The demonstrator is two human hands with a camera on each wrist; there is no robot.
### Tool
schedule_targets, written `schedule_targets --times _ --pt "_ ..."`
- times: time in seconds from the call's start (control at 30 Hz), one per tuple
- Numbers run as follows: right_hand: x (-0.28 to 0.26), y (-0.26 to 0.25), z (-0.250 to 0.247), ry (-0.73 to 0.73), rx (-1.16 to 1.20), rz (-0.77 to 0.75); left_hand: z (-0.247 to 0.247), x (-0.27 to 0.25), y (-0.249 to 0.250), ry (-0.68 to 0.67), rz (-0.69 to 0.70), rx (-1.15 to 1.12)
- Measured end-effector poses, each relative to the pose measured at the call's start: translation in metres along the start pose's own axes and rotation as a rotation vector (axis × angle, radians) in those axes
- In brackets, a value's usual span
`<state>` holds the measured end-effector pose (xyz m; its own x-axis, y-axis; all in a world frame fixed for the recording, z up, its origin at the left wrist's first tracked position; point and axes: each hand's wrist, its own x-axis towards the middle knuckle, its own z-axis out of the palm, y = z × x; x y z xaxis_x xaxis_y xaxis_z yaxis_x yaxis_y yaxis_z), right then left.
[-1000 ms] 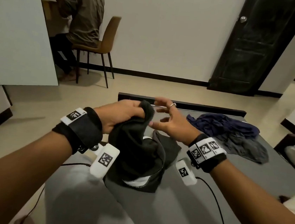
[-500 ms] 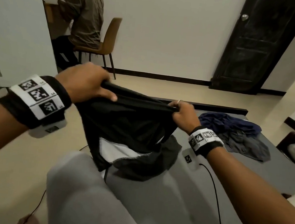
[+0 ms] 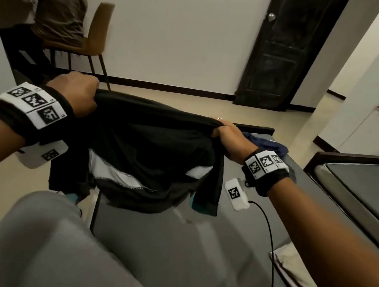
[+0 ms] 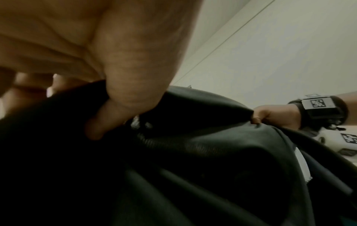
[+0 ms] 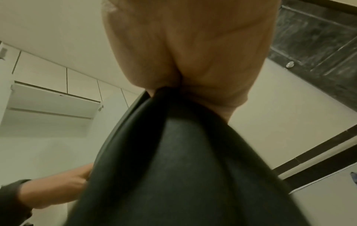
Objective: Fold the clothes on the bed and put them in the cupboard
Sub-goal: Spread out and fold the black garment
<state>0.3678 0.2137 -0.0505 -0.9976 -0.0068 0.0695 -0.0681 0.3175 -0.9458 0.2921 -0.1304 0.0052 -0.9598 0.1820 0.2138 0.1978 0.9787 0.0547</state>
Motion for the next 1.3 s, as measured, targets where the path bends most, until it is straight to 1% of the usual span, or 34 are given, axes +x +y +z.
schedule_targets --times 0.07,0.13,0.17,0.2,0.27,0.33,0.4,0.43,0.5,0.53,0.57,0.6,0.63,0.67,0.7,0.73,0.77,0.83,0.87,0.93,0.97,1.0,1.07,1.1,1.17,1.23,1.3 --pt "-0.008 -0.005 -0.012 -0.021 -0.056 -0.001 -0.003 0.006 0.001 0.053 0.022 -0.065" --pt "-0.012 -0.011 -0.027 -0.03 -0.141 -0.042 -0.008 0.011 0.006 0.092 0.052 -0.137" --pt "-0.013 -0.015 -0.037 -0.013 -0.2 -0.074 -0.011 0.015 0.01 0.095 0.073 -0.188" --pt "-0.014 -0.02 -0.047 0.021 -0.268 -0.107 -0.015 0.017 0.016 0.093 0.094 -0.246" --pt "-0.018 -0.039 -0.075 0.135 -0.372 -0.157 -0.03 0.028 0.032 0.091 0.134 -0.343" --pt "-0.032 -0.067 -0.106 0.228 -0.402 -0.189 -0.055 0.04 0.056 0.122 0.184 -0.39" --pt "-0.054 -0.097 -0.137 0.283 -0.426 -0.174 -0.087 0.049 0.086 0.147 0.258 -0.384" --pt "-0.063 -0.109 -0.152 0.288 -0.445 -0.145 -0.102 0.051 0.099 0.136 0.293 -0.356" --pt "-0.083 -0.133 -0.185 0.26 -0.474 -0.083 -0.137 0.048 0.129 0.057 0.365 -0.289" --pt "-0.094 -0.143 -0.197 0.209 -0.452 -0.063 -0.15 0.045 0.14 0.006 0.399 -0.289" --pt "-0.106 -0.155 -0.212 0.164 -0.413 -0.047 -0.166 0.043 0.152 -0.036 0.436 -0.324" --pt "-0.116 -0.162 -0.224 0.128 -0.364 -0.052 -0.179 0.038 0.161 -0.099 0.448 -0.418" --pt "-0.129 -0.169 -0.233 0.123 -0.31 -0.062 -0.191 0.034 0.17 -0.188 0.443 -0.55" --pt "-0.141 -0.176 -0.241 0.173 -0.261 -0.047 -0.203 0.033 0.177 -0.287 0.426 -0.667" --pt "-0.15 -0.18 -0.248 0.256 -0.241 -0.041 -0.212 0.031 0.182 -0.372 0.421 -0.759" --pt "-0.157 -0.183 -0.257 0.344 -0.324 -0.059 -0.222 0.028 0.188 -0.393 0.44 -0.803" --pt "-0.161 -0.184 -0.264 0.402 -0.503 -0.075 -0.229 0.028 0.192 -0.359 0.46 -0.829" --pt "-0.165 -0.191 -0.274 0.48 -0.884 -0.117 -0.24 0.027 0.206 -0.195 0.507 -0.888" --pt "-0.167 -0.195 -0.276 0.538 -0.951 -0.147 -0.244 0.026 0.213 -0.1 0.516 -0.941" --pt "-0.174 -0.207 -0.278 0.723 -0.873 -0.274 -0.251 0.024 0.225 0.102 0.516 -1.033" --pt "-0.176 -0.212 -0.279 0.811 -0.791 -0.351 -0.254 0.023 0.229 0.167 0.508 -1.079" --pt "-0.177 -0.216 -0.281 0.869 -0.707 -0.403 -0.258 0.022 0.232 0.185 0.505 -1.123" --pt "-0.178 -0.219 -0.284 0.883 -0.559 -0.41 -0.264 0.018 0.234 0.127 0.506 -1.202" --pt "-0.178 -0.219 -0.283 0.866 -0.488 -0.398 -0.266 0.015 0.233 0.083 0.503 -1.224" --pt "-0.179 -0.219 -0.282 0.839 -0.338 -0.402 -0.267 0.014 0.229 0.038 0.507 -1.244" --pt "-0.181 -0.219 -0.281 0.844 -0.184 -0.41 -0.265 0.012 0.221 0.028 0.505 -1.252" --pt "-0.18 -0.218 -0.28 0.845 -0.109 -0.4 -0.261 0.012 0.214 0.052 0.503 -1.257"
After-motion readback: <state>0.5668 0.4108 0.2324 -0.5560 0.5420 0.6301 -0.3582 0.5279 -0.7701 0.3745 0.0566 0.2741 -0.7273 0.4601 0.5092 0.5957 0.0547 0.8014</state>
